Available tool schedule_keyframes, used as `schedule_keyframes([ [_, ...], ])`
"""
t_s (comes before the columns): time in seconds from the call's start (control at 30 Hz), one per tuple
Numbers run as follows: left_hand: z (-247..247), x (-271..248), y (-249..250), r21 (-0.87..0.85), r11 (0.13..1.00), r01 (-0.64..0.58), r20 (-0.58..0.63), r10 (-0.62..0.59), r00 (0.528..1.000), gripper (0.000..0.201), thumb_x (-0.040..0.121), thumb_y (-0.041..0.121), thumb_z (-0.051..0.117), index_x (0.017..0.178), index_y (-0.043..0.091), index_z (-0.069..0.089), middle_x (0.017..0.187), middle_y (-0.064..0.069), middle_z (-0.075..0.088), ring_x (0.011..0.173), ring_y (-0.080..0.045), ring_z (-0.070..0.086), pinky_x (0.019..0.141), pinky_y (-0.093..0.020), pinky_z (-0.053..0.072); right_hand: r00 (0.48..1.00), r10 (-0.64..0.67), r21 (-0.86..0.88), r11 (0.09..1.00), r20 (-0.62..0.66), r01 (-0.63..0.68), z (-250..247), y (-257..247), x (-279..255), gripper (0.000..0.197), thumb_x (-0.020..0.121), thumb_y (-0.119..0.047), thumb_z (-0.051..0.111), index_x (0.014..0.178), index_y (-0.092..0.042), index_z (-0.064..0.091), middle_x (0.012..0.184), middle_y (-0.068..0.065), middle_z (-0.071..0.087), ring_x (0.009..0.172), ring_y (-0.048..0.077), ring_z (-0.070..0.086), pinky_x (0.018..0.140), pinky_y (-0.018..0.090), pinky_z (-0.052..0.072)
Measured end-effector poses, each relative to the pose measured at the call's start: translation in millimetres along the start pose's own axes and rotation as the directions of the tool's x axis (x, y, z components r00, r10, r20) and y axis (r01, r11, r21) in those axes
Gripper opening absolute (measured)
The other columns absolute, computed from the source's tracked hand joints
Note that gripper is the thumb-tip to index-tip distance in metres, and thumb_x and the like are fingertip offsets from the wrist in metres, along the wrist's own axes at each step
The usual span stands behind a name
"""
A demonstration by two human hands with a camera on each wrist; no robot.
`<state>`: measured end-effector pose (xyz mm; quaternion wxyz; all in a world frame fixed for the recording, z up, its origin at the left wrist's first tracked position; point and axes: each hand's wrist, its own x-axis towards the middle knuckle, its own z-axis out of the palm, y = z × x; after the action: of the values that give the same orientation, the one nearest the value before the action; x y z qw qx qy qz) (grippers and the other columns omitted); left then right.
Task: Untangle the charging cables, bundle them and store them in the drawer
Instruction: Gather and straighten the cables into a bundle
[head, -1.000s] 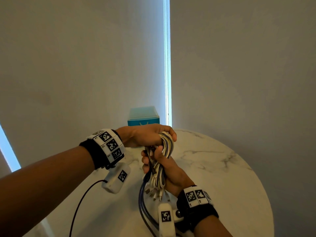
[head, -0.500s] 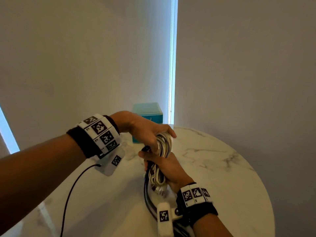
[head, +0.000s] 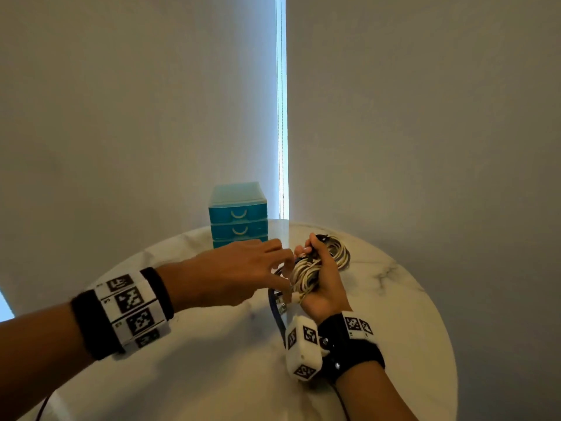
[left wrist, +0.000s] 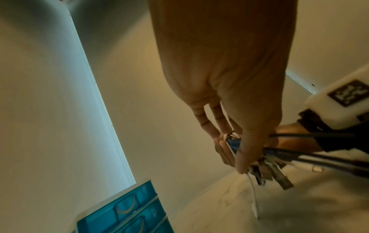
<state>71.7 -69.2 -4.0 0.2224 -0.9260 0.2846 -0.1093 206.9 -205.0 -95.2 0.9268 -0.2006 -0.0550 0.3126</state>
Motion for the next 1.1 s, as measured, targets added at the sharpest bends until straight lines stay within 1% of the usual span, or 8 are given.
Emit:
schedule_keyframes([
  [0.23, 15.2, 10.6, 14.4, 0.056, 0.985, -0.166, -0.095, 0.171, 0.981, 0.041, 0.081, 0.036, 0.092, 0.117, 0.028, 0.072, 0.118, 0.0, 0.066, 0.101, -0.014, 0.062, 0.073, -0.026, 0.06, 0.997, 0.018, -0.005, 1.0, -0.069, -0.018, 2.6, -5.6, -4.9, 0.018, 0.101, -0.029, 0.074, 0.091, -0.014, 0.07, 0.086, 0.009, 0.078, 0.072, 0.02, 0.08, 0.064, 0.034, 0.066],
  [0.47, -2.0, -9.1, -1.8, -0.325, 0.945, 0.027, -0.285, -0.125, 0.95, 0.019, 0.096, 0.038, 0.071, 0.114, 0.032, 0.07, 0.118, 0.011, 0.07, 0.109, -0.006, 0.068, 0.09, -0.03, 0.062, 0.998, -0.013, -0.101, 0.995, -0.066, 0.006, -1.9, -10.7, 0.7, 0.026, 0.102, -0.027, 0.072, 0.08, -0.014, 0.068, 0.081, 0.008, 0.069, 0.073, 0.02, 0.069, 0.088, 0.036, 0.055],
  [0.53, -9.4, -17.0, -12.5, -0.519, 0.847, 0.112, -0.3, -0.303, 0.904, 0.019, 0.095, 0.04, 0.072, 0.111, 0.031, 0.076, 0.113, 0.016, 0.074, 0.106, -0.006, 0.071, 0.092, -0.03, 0.061, 0.997, -0.035, -0.17, 0.985, -0.076, 0.022, -1.1, -8.4, 1.9, 0.021, 0.101, -0.027, 0.073, 0.086, -0.013, 0.072, 0.084, 0.007, 0.073, 0.079, 0.018, 0.07, 0.086, 0.035, 0.056],
  [0.63, -26.2, -17.7, -15.2, -0.765, 0.613, 0.196, -0.282, -0.593, 0.754, 0.016, 0.086, 0.044, 0.079, 0.098, 0.035, 0.078, 0.099, 0.014, 0.081, 0.097, -0.006, 0.076, 0.09, -0.019, 0.058, 0.992, -0.079, -0.381, 0.924, -0.097, 0.036, 1.3, 1.0, 0.2, 0.021, 0.094, -0.028, 0.082, 0.101, -0.008, 0.081, 0.093, 0.008, 0.08, 0.08, 0.017, 0.074, 0.074, 0.034, 0.06],
  [0.7, -32.7, -11.1, -13.6, -0.874, 0.433, 0.222, -0.176, -0.707, 0.685, 0.018, 0.085, 0.04, 0.082, 0.097, 0.027, 0.081, 0.091, 0.009, 0.082, 0.087, -0.009, 0.079, 0.086, -0.017, 0.06, 0.987, -0.131, -0.551, 0.832, -0.09, 0.06, 5.3, 9.3, -2.3, 0.024, 0.09, -0.031, 0.086, 0.091, -0.008, 0.082, 0.086, 0.009, 0.079, 0.071, 0.017, 0.07, 0.072, 0.033, 0.057],
  [0.9, 0.2, 4.1, -22.0, -0.95, 0.052, 0.308, 0.154, -0.779, 0.608, 0.027, 0.093, 0.04, 0.08, 0.092, 0.014, 0.083, 0.084, -0.004, 0.081, 0.067, -0.008, 0.068, 0.068, -0.023, 0.056, 0.992, -0.124, -0.659, 0.749, -0.032, 0.072, 12.4, 25.6, -5.1, 0.033, 0.092, -0.043, 0.083, 0.092, -0.01, 0.079, 0.082, 0.006, 0.075, 0.076, 0.02, 0.069, 0.082, 0.038, 0.057],
  [1.0, 16.5, 3.0, -21.3, -0.96, -0.054, 0.274, 0.204, -0.806, 0.556, 0.026, 0.094, 0.037, 0.08, 0.094, 0.011, 0.083, 0.088, -0.004, 0.081, 0.071, -0.009, 0.067, 0.067, -0.022, 0.055, 0.998, -0.066, -0.58, 0.814, -0.024, 0.04, 13.9, 26.6, -7.9, 0.038, 0.093, -0.047, 0.078, 0.101, -0.009, 0.078, 0.084, 0.01, 0.072, 0.076, 0.022, 0.068, 0.085, 0.042, 0.058],
  [1.1, 22.8, 2.3, -18.8, -0.954, -0.1, 0.281, 0.254, -0.769, 0.587, 0.032, 0.088, 0.043, 0.082, 0.095, 0.012, 0.085, 0.09, -0.007, 0.081, 0.068, -0.008, 0.065, 0.068, -0.021, 0.055, 1.0, 0.011, -0.561, 0.827, -0.016, -0.018, 16.5, 34.1, -2.3, 0.059, 0.095, -0.062, 0.07, 0.118, -0.009, 0.078, 0.102, 0.013, 0.077, 0.092, 0.025, 0.075, 0.089, 0.046, 0.062],
])
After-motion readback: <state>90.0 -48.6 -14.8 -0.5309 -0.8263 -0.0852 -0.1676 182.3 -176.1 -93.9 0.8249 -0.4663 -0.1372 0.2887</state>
